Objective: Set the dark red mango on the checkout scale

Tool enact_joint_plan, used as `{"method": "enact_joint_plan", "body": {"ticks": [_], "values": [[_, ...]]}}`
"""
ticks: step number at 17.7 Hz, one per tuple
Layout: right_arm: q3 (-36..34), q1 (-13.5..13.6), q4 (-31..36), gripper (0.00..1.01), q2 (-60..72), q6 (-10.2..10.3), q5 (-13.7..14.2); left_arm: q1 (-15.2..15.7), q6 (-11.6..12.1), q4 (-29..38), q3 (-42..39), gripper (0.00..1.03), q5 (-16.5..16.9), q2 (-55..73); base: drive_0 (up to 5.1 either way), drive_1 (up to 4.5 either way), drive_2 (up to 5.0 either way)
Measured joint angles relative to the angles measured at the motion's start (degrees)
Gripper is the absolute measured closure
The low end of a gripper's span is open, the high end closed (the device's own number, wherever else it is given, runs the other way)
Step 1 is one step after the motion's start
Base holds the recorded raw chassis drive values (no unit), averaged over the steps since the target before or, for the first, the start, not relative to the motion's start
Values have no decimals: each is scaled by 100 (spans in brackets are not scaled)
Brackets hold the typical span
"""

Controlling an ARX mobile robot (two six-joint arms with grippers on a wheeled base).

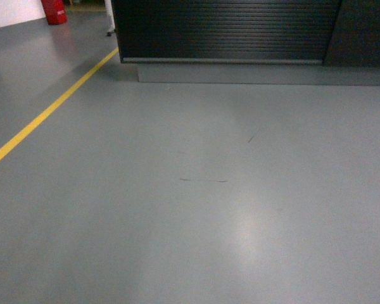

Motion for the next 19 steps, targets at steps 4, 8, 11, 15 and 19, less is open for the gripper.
{"method": "enact_joint_plan", "body": {"ticks": [4, 8, 11, 15, 19], "values": [[0, 0, 0, 3, 0, 2, 0, 0, 0, 0, 0, 5, 0, 0, 0, 0, 0], [0, 0, 0, 3, 0, 2, 0, 0, 0, 0, 0, 5, 0, 0, 0, 106, -107], [0, 0, 2, 3, 0, 2, 0, 2, 0, -2, 0, 5, -2, 0, -5, 425, -435], [0, 0, -4, 3, 0, 2, 2, 0, 0, -4, 0, 5, 0, 0, -5, 428, -437], [0, 0, 0, 3, 0, 2, 0, 0, 0, -7, 0, 5, -2, 0, -2, 431, -436]]}}
